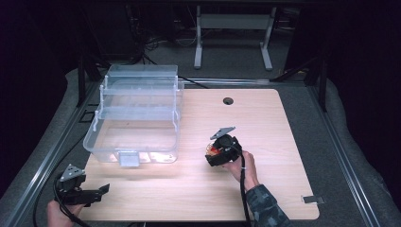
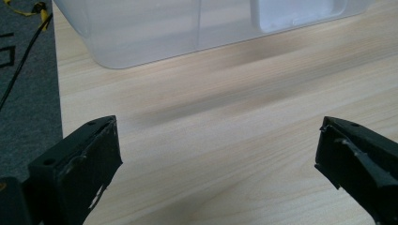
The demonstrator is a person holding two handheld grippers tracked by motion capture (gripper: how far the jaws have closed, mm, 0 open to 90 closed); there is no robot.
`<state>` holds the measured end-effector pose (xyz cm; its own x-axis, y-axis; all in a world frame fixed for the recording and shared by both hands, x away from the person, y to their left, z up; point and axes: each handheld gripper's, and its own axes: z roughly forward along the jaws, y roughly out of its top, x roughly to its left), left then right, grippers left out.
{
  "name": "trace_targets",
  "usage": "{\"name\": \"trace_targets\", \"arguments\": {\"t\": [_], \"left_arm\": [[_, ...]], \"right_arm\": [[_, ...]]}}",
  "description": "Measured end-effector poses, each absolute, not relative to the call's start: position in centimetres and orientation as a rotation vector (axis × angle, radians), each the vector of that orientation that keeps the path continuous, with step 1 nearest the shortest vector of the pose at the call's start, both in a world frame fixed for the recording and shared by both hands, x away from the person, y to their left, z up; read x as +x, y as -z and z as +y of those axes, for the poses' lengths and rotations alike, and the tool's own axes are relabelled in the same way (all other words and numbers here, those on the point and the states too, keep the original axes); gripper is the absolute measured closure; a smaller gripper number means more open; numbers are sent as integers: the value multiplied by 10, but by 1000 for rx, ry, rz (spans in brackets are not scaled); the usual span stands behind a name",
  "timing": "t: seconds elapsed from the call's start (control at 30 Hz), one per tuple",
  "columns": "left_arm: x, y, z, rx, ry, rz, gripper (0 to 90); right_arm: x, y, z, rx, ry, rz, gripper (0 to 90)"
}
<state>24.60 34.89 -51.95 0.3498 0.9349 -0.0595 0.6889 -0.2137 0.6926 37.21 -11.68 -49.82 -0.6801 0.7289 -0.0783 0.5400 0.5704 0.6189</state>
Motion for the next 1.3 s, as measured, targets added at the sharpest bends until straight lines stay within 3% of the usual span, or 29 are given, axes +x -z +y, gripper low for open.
{"name": "trace_targets", "arguments": {"t": [0.9,1.3], "left_arm": [[249,524,341,2004,-479,1392,5],[251,531,339,2017,-460,1394,5]], "right_arm": [[337,493,-223,1249,-735,2315,202],[329,506,-268,1411,-719,2188,201]]}}
